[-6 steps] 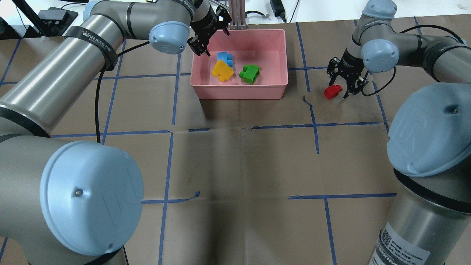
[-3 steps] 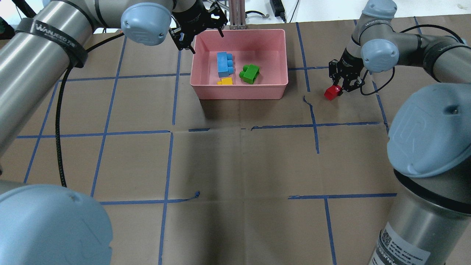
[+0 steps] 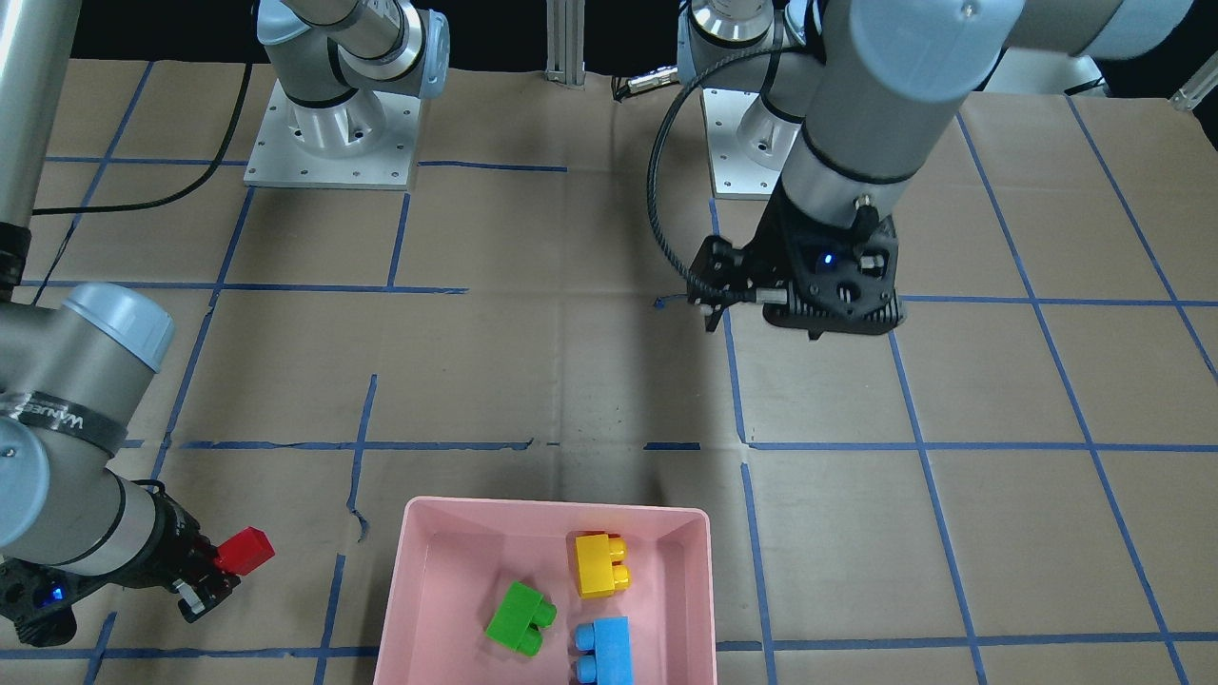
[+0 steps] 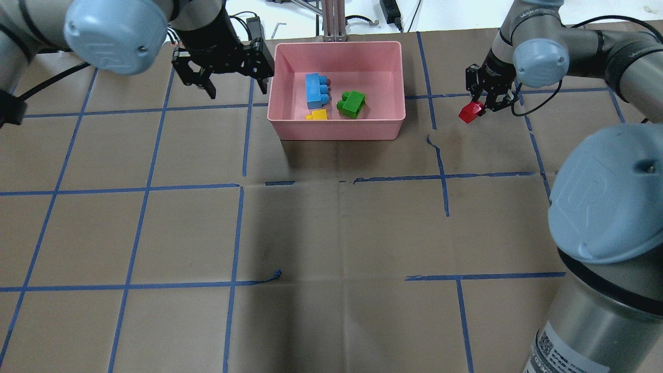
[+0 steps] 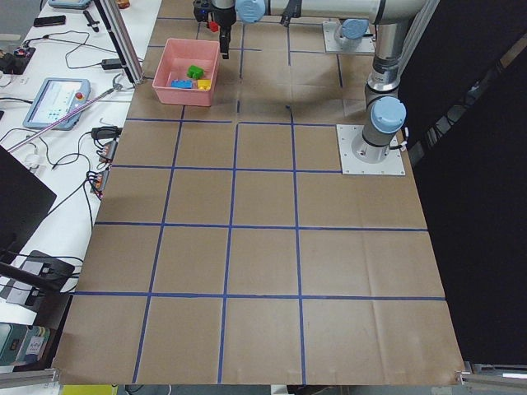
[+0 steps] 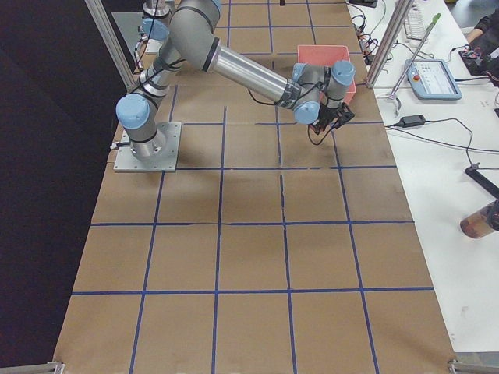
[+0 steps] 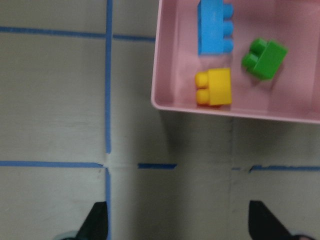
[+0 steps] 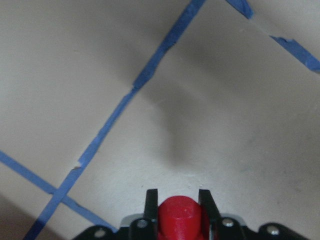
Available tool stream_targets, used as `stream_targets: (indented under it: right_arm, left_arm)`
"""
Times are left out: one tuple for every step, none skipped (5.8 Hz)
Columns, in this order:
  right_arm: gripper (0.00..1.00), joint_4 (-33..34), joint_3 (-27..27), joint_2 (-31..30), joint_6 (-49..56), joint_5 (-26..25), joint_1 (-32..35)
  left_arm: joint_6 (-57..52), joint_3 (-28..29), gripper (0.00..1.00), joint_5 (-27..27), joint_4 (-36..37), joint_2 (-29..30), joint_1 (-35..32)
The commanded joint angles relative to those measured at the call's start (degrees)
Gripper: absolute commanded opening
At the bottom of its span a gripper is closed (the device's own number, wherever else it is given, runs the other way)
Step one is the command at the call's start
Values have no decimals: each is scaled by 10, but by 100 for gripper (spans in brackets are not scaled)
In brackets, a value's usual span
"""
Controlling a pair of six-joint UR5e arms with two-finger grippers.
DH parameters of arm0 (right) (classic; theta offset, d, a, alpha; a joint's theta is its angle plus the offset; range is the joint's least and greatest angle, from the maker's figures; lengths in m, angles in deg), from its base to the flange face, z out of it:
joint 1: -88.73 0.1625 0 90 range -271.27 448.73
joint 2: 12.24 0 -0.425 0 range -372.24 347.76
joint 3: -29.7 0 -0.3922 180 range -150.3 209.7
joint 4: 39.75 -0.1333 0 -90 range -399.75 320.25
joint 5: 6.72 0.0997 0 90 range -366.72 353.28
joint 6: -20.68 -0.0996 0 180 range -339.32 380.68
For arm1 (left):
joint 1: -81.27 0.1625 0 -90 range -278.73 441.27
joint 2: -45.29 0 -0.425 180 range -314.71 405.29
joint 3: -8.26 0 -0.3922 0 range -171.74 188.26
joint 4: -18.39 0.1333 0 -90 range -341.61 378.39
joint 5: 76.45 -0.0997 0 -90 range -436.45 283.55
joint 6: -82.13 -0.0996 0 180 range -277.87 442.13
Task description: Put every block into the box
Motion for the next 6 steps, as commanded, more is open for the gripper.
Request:
stream_targets:
  right_arm:
    - [21,-10,-31,-39,50,-4,45]
    - [21,-14,-40,-50,52,-5,90]
    - [22,-15,-65,-47,52,-5,134]
    - [22,-9,-82,-34,53,-5,172]
    - [22,3,-95,-12,55,-5,215]
    - [23,45,-110,28,95,-3,218]
  left_arm:
    - [-62,-17,99,-15,-36,-49,21]
    - [-61,-17,99,-12,-40,-49,25]
    - [-62,-18,99,-12,-39,-48,27]
    - [-67,-18,99,-11,-33,-50,29]
    - [-67,-19,99,-11,-36,-61,30]
    - [-67,-21,99,-14,-41,-62,29]
